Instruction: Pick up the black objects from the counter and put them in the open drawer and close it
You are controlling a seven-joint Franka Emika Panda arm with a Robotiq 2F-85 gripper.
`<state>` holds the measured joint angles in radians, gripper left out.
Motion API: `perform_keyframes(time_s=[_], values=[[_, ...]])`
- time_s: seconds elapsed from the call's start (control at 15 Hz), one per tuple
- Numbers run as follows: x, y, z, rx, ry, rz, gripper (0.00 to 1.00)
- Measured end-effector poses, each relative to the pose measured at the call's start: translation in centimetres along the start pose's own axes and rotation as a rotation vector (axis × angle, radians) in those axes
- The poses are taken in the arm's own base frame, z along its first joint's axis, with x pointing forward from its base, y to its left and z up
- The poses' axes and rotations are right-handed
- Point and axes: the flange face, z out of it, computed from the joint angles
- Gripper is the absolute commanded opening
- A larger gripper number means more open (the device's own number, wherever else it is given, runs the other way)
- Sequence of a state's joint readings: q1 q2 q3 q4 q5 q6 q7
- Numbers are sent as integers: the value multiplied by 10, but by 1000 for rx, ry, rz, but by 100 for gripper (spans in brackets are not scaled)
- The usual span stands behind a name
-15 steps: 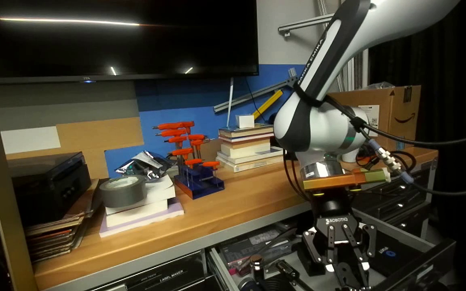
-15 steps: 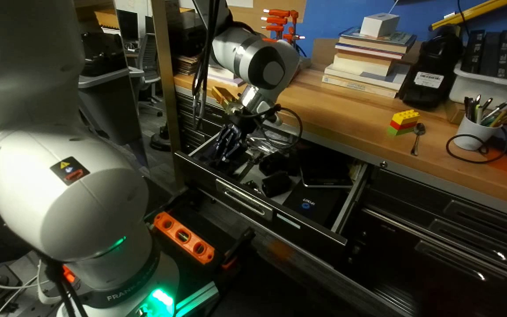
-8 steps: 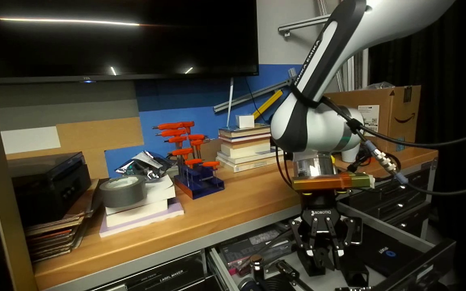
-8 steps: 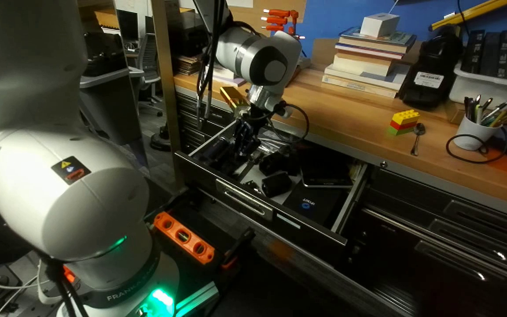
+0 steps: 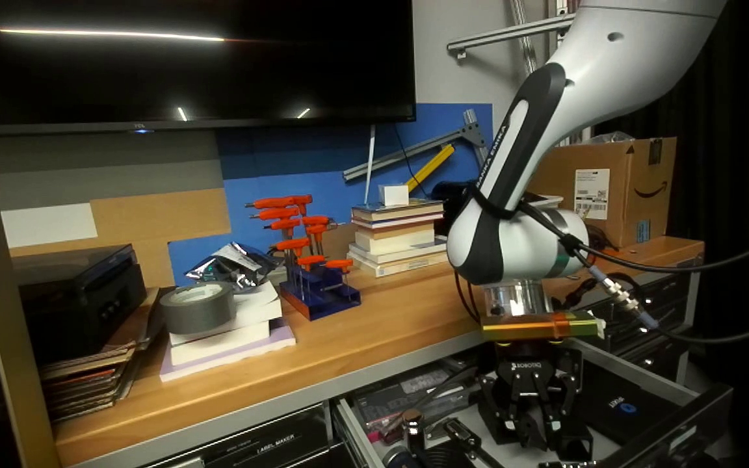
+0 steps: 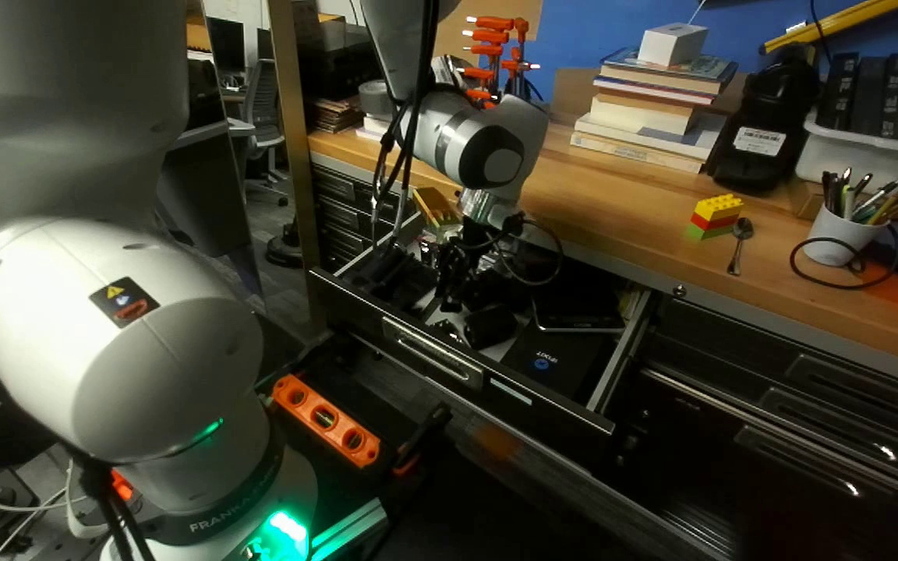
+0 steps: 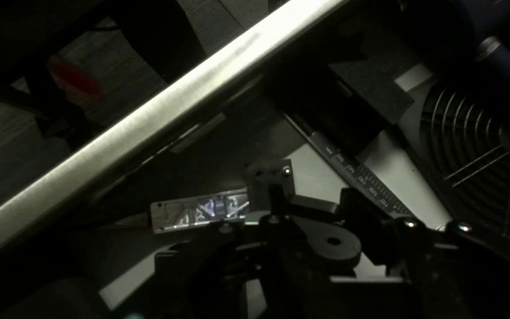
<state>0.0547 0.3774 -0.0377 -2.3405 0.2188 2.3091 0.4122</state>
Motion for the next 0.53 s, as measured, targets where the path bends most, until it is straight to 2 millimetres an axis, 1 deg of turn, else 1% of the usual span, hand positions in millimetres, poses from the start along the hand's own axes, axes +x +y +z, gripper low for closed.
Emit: perform_keyframes(time_s=[0.07,0.13,0.33,0.4,0.53], values=[[5,2,3,-1,1,8,62],[10,4,5,0,3,17,68],[19,8,4,-2,12,51,92],[21,9,2,-4,19,65,98],[21,9,-3,-21,39,110,100]])
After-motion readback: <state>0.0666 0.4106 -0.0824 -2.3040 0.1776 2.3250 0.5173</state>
